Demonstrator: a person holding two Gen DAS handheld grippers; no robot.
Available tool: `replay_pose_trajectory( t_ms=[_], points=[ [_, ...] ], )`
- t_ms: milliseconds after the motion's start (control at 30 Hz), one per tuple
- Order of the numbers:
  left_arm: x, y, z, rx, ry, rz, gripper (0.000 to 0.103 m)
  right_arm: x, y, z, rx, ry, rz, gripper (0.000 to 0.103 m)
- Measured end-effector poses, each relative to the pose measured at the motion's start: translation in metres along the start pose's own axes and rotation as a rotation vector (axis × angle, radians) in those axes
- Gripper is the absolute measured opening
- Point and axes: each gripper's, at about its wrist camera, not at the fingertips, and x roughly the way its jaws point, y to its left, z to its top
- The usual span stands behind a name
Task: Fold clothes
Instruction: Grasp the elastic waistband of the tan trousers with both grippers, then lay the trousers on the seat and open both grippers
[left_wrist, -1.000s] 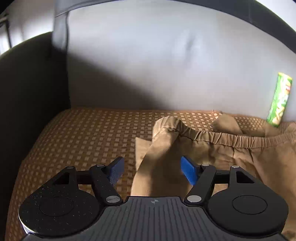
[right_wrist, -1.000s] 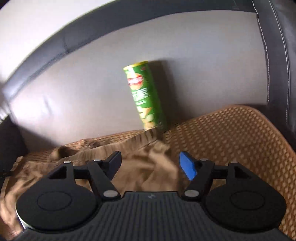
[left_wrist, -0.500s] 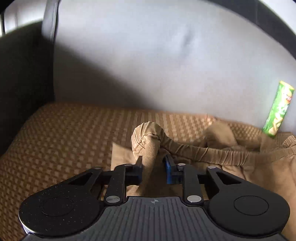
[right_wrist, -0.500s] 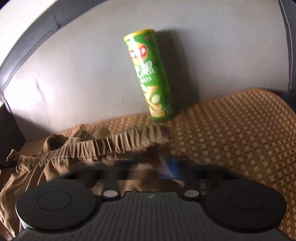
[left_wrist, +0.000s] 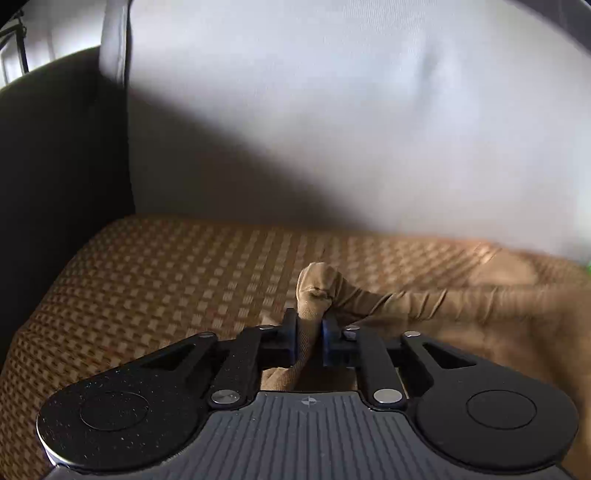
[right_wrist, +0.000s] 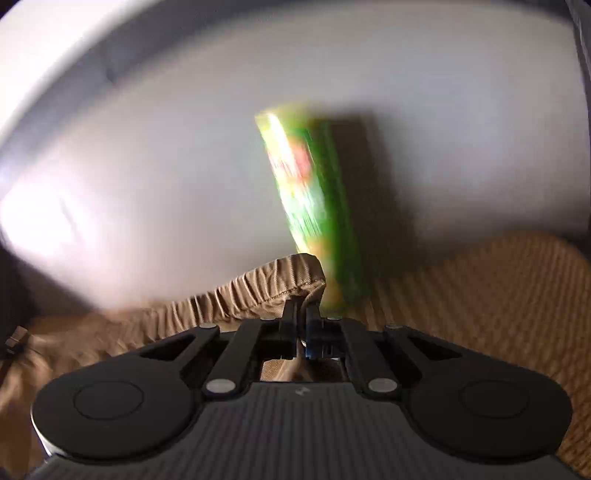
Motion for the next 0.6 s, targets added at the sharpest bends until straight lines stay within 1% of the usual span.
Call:
replay_pose_trajectory(
  t_ms=[33, 67, 100, 133, 167, 233, 267, 300, 333, 367, 400, 433, 500, 600],
  points=[
    [0.005, 0.0, -0.003, 0.004, 0.006, 0.012, 0.02, 0.018, 0.0, -0.01, -0.011, 0.05, -0.032, 0.015],
    [0.003, 0.0, -0.004, 0.004, 0.009, 0.021, 0.025, 0.025, 0.001, -0.015, -0.021, 0.066, -0.061, 0.018],
    [0.001, 0.001, -0.004, 0.003, 0.011, 0.029, 0.029, 0.026, 0.003, -0.016, -0.032, 0.061, -0.088, 0.028],
    [-0.007, 0.001, -0.002, 0.008, 0.014, 0.042, 0.042, 0.026, 0.004, -0.018, -0.042, 0.056, -0.115, 0.035],
    [-0.015, 0.002, 0.0, 0.014, 0.017, 0.056, 0.057, 0.027, 0.005, -0.019, -0.052, 0.051, -0.141, 0.037],
    [-0.041, 0.007, 0.007, 0.058, -0.011, 0.066, 0.057, -0.004, 0.006, -0.012, -0.081, 0.0, -0.137, 0.038],
    [-0.057, 0.011, 0.009, 0.068, -0.031, 0.075, 0.06, -0.024, 0.007, -0.008, -0.095, -0.03, -0.128, 0.038],
    [-0.075, 0.019, 0.009, 0.068, -0.051, 0.067, 0.061, -0.043, 0.007, -0.003, -0.11, -0.06, -0.119, 0.041],
    [-0.094, 0.025, 0.003, 0.074, -0.066, 0.036, 0.064, -0.066, 0.006, 0.0, -0.121, -0.089, -0.103, 0.048],
    [-0.113, 0.031, -0.004, 0.08, -0.08, 0.003, 0.068, -0.091, 0.004, -0.001, -0.131, -0.109, -0.075, 0.051],
    [-0.133, 0.037, -0.011, 0.087, -0.094, -0.03, 0.07, -0.115, 0.001, -0.006, -0.141, -0.123, -0.037, 0.057],
    [-0.152, 0.042, -0.026, 0.098, -0.112, -0.05, 0.074, -0.139, -0.002, -0.014, -0.147, -0.138, 0.005, 0.061],
    [-0.178, 0.053, -0.061, 0.094, -0.124, -0.073, 0.077, -0.175, -0.012, -0.037, -0.141, -0.143, 0.075, 0.062],
    [-0.197, 0.074, -0.11, 0.038, -0.079, -0.11, 0.078, -0.206, -0.033, -0.087, -0.086, -0.111, 0.127, 0.062]
  ],
)
